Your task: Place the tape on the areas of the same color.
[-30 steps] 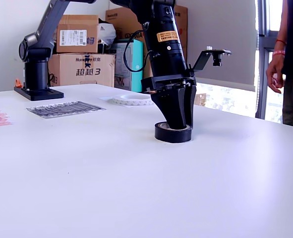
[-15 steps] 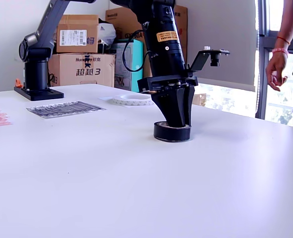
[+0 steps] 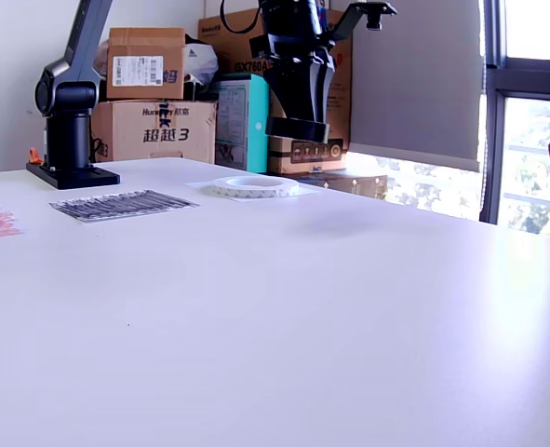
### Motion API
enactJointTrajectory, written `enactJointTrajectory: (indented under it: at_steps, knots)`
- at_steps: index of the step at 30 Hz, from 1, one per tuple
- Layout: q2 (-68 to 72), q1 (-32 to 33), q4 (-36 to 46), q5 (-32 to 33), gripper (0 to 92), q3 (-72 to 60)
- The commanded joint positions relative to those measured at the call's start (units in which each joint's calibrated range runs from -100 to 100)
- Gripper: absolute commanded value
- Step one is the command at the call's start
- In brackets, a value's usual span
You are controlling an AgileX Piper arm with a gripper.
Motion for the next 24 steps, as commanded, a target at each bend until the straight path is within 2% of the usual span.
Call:
enactJointTrajectory:
  at_steps: [1,10,15,24]
  knots:
    - [-12.67,-1.33,-8.47,-2.89,0.0,22.88]
    - [-27.17,-2.04,-18.91,-7.47,0.0,47.51]
    - [-29.98,-1.49,-22.73,-8.13,0.0,54.51]
    - [-39.90,-2.20,-32.74,-16.56,0.0,68.32]
